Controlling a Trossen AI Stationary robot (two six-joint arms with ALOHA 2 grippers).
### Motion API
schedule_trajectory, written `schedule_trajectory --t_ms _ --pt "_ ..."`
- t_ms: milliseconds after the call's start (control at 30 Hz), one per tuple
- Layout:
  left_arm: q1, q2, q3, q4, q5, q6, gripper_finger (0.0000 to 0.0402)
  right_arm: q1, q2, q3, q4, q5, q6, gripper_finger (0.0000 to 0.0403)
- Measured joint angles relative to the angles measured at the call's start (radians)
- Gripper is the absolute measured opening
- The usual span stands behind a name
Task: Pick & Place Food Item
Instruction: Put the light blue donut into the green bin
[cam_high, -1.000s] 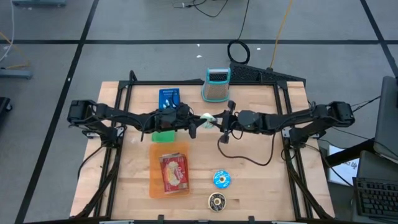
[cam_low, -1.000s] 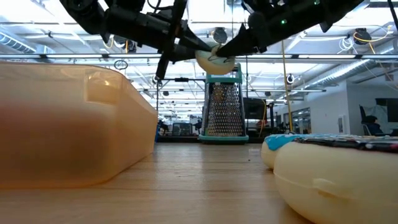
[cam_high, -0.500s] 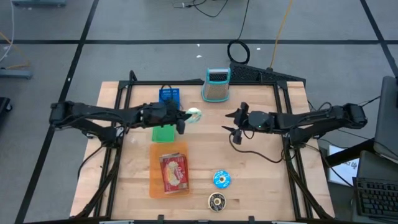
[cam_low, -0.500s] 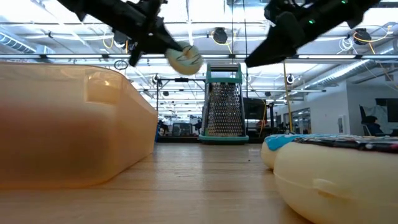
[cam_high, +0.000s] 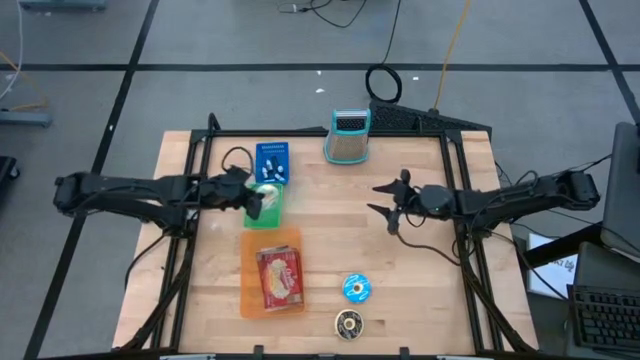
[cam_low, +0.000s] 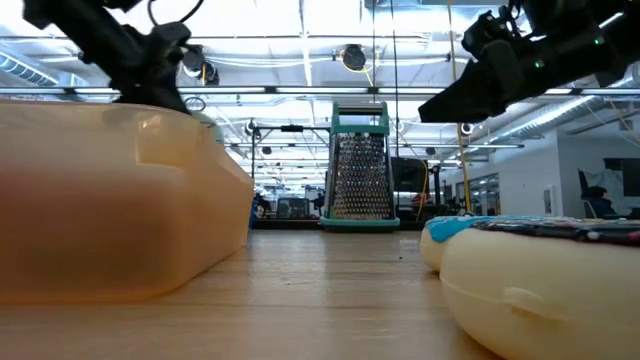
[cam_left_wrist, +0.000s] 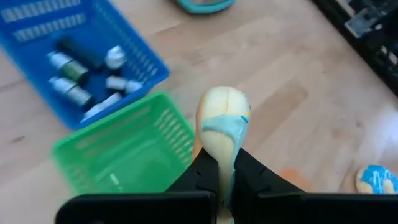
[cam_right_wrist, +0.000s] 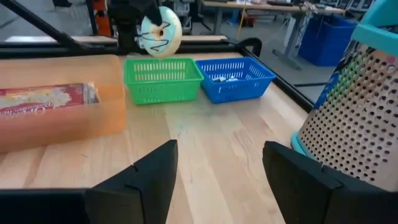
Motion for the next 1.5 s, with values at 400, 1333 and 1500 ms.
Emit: schedule_trajectory --t_ms 400,1333,1500 --pt "-0.011 0.024 -0.039 -0.061 0.072 0.179 0.0015 0.000 -0.003 -0.028 0.062 0.000 -0.025 0.0221" --pt "-0.010 0.251 -0.053 -0.021 0.046 0.270 0.0175 0.000 -0.003 -0.028 0.056 0.000 -0.018 0.0213" --pt "-0.010 0.249 -0.053 -0.021 0.044 0.299 0.0222 0.000 -0.003 -0.028 0.056 0.000 -0.018 0.0216"
